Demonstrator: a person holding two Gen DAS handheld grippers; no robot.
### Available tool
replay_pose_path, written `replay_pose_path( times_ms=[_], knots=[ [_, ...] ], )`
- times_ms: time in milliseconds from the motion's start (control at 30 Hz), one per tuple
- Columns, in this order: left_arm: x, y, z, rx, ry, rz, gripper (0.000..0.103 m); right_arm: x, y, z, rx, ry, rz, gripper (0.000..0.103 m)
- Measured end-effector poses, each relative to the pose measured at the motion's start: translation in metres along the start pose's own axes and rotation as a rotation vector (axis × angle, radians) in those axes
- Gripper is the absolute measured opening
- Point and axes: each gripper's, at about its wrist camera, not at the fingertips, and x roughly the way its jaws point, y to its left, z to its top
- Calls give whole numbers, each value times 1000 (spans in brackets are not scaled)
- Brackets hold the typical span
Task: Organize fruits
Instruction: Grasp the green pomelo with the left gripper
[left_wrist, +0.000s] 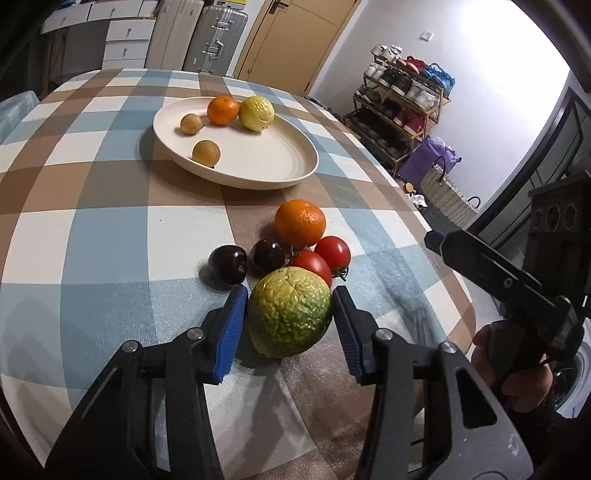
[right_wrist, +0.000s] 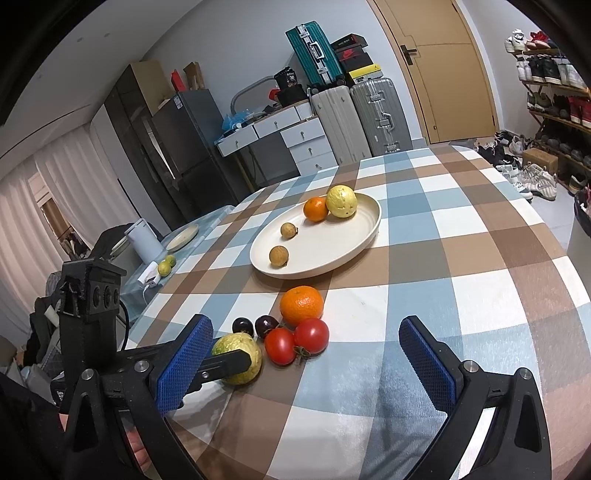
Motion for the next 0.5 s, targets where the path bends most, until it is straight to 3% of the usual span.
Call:
replay_pose_path(
  times_ms=[500],
  knots=[
    [-58, 11, 11, 9, -130, -39, 44, 31, -5, 12, 32, 76, 18, 103]
  ],
)
